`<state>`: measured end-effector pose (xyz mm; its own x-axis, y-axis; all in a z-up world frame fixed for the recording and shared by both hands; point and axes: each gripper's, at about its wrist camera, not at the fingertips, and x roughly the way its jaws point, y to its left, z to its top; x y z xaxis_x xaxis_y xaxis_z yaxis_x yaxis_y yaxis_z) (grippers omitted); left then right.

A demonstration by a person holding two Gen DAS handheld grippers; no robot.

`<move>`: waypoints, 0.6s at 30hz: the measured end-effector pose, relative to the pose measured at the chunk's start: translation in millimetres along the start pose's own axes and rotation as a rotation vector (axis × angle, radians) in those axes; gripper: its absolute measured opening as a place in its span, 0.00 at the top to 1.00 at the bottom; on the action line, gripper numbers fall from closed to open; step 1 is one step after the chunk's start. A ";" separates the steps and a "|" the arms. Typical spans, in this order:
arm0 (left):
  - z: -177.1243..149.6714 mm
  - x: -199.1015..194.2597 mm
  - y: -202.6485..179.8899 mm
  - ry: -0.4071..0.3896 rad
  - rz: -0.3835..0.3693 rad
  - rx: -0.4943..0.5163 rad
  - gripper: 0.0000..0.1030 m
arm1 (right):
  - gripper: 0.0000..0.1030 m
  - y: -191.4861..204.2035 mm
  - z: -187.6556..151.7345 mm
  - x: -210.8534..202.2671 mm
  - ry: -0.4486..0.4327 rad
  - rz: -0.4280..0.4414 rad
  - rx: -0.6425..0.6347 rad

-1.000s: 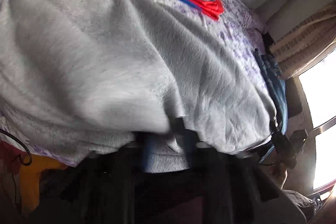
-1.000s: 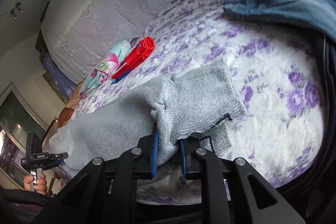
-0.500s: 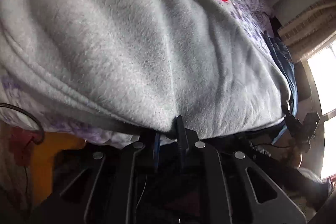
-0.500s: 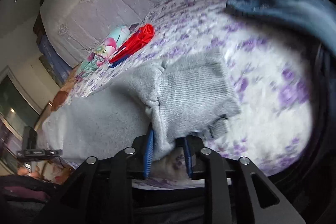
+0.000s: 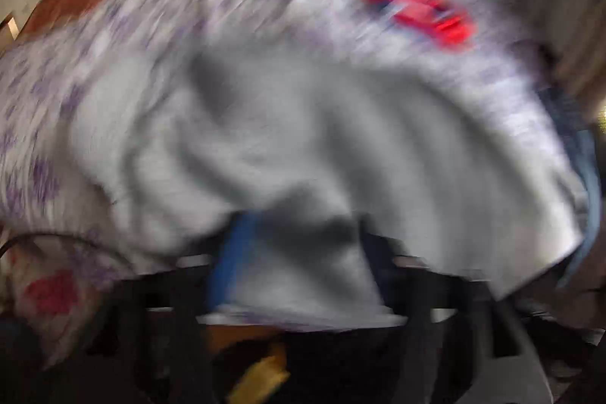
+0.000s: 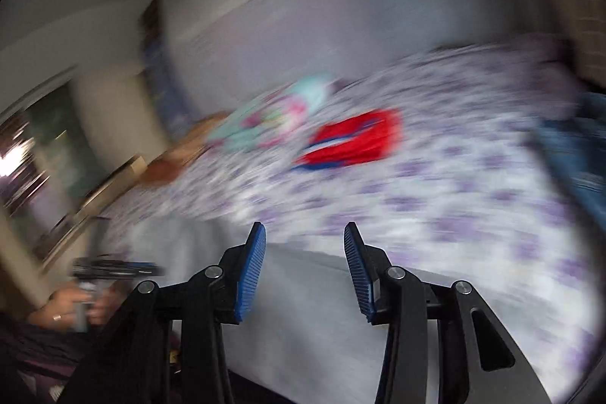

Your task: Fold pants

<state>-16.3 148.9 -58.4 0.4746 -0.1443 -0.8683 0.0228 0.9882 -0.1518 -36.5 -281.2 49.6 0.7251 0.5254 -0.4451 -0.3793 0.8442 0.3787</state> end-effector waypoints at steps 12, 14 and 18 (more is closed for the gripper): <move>-34.7 -20.9 21.9 0.054 0.003 -0.052 0.78 | 0.60 75.6 -3.9 214.5 0.505 0.272 -0.140; -34.2 -23.6 19.8 0.101 0.004 -0.064 0.78 | 0.58 98.6 -43.4 223.5 0.607 0.258 -0.282; -21.3 -49.7 2.7 0.019 -0.084 -0.044 0.67 | 0.58 103.5 -41.8 208.9 0.503 0.228 -0.304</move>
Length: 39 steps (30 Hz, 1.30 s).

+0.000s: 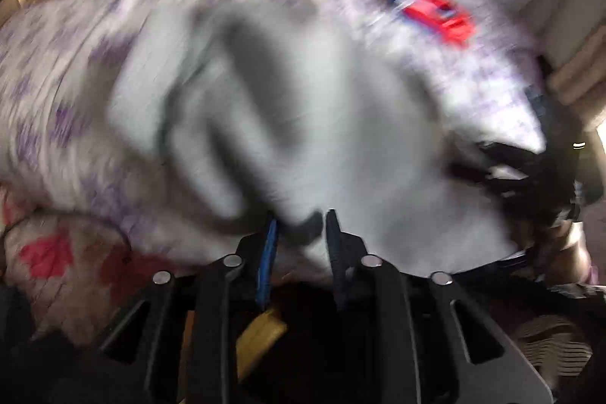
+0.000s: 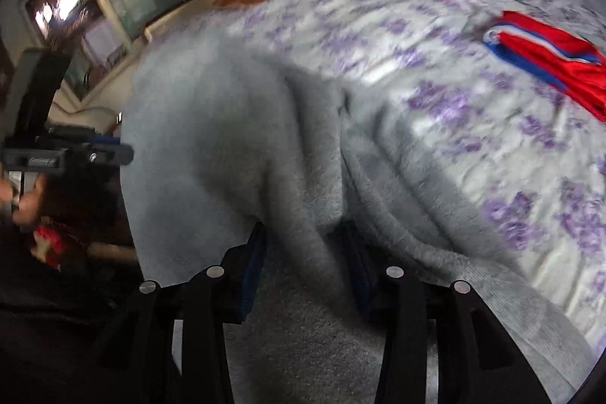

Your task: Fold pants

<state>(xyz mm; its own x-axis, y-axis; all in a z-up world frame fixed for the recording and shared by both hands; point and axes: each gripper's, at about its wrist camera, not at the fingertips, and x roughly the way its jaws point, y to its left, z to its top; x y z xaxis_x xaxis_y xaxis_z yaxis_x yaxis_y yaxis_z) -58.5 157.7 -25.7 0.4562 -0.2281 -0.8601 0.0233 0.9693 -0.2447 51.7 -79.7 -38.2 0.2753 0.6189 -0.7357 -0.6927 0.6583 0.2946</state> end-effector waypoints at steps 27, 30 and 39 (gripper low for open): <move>-10.2 3.2 9.3 -0.030 0.017 0.057 0.42 | 0.62 -29.5 69.6 -20.3 -0.209 -0.083 0.177; -8.3 -18.5 8.0 -0.104 0.024 0.047 0.34 | 0.53 -1.2 42.3 -52.0 -0.278 -0.002 0.147; 12.0 45.8 4.0 -0.113 0.153 0.142 0.21 | 0.56 -26.7 -36.7 -8.8 -0.213 0.045 0.316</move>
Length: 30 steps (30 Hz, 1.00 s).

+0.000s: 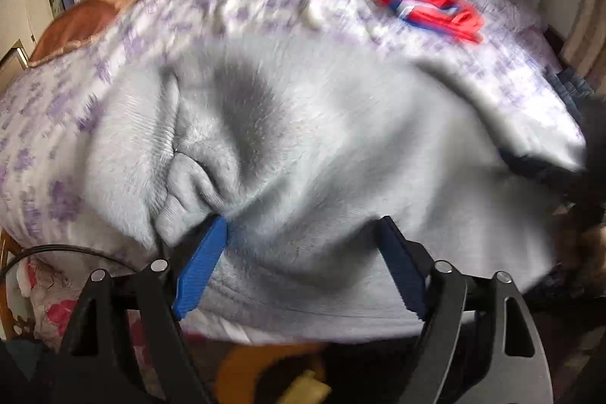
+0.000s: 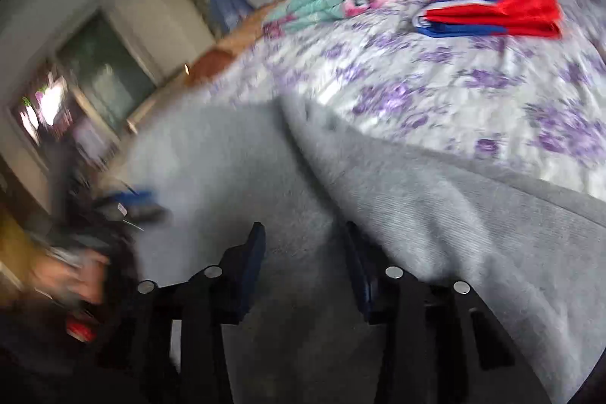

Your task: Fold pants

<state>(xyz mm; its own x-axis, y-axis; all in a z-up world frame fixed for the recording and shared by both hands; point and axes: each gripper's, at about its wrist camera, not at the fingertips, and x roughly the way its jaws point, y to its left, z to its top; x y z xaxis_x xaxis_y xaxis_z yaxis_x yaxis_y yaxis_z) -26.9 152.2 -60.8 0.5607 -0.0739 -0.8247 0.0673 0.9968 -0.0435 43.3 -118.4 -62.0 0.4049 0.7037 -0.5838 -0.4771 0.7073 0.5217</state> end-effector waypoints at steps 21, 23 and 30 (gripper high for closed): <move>-6.1 5.0 -96.6 0.029 -0.043 0.227 0.15 | 0.27 -106.5 -148.5 -252.2 -0.464 -0.512 0.384; -5.5 -1.2 -97.8 0.027 -0.070 0.195 0.14 | 0.27 -109.1 -152.1 -262.7 -0.501 -0.564 0.405; -5.8 -6.3 -98.6 0.050 -0.165 0.133 0.14 | 0.45 -139.9 -168.7 -251.3 -0.496 -0.549 0.498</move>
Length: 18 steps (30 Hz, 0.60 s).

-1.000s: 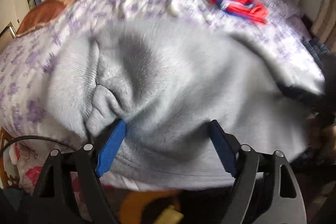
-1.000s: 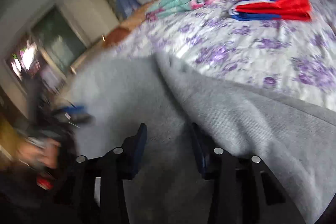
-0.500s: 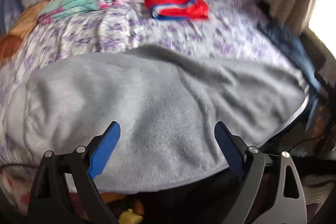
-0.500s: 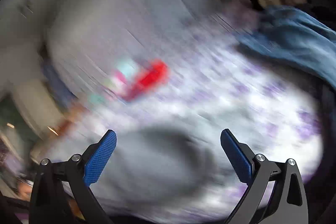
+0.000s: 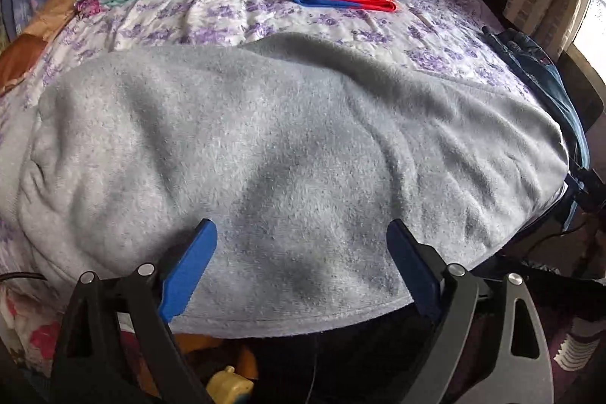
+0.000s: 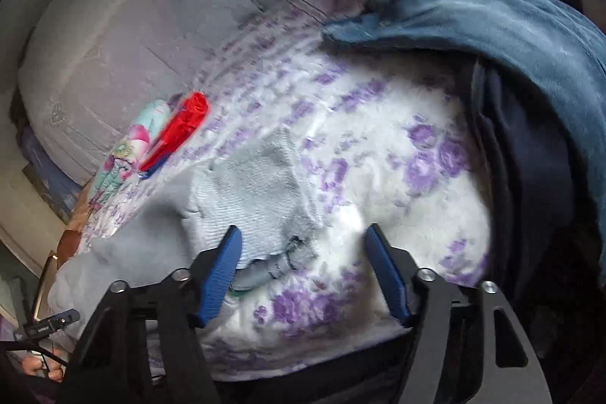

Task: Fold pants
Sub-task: 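Grasp the grey ribbed cuff with the right gripper and lift it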

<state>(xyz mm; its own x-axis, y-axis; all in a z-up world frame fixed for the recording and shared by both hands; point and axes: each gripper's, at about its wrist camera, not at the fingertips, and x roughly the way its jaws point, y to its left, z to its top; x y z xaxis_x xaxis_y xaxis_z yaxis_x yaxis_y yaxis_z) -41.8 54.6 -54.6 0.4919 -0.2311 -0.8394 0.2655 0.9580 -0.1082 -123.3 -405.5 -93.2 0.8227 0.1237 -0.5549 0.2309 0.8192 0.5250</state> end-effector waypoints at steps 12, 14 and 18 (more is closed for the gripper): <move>-1.3 4.3 4.4 -0.013 -0.031 -0.014 0.11 | 0.84 -19.9 4.6 14.4 0.042 0.281 0.193; -0.1 4.3 5.4 -0.013 -0.035 -0.017 0.11 | 0.87 9.2 15.9 -2.1 -0.022 0.311 0.079; -1.5 -0.6 11.0 -0.015 -0.053 -0.045 0.11 | 0.87 108.9 29.6 -30.1 -0.063 0.463 -0.226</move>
<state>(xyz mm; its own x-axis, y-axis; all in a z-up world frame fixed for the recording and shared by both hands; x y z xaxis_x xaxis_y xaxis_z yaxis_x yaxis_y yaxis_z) -40.5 65.5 -56.0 0.4908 -0.2844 -0.8236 0.2545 0.9508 -0.1767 -107.6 -336.6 -0.2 0.8433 0.4736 -0.2542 -0.2770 0.7882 0.5496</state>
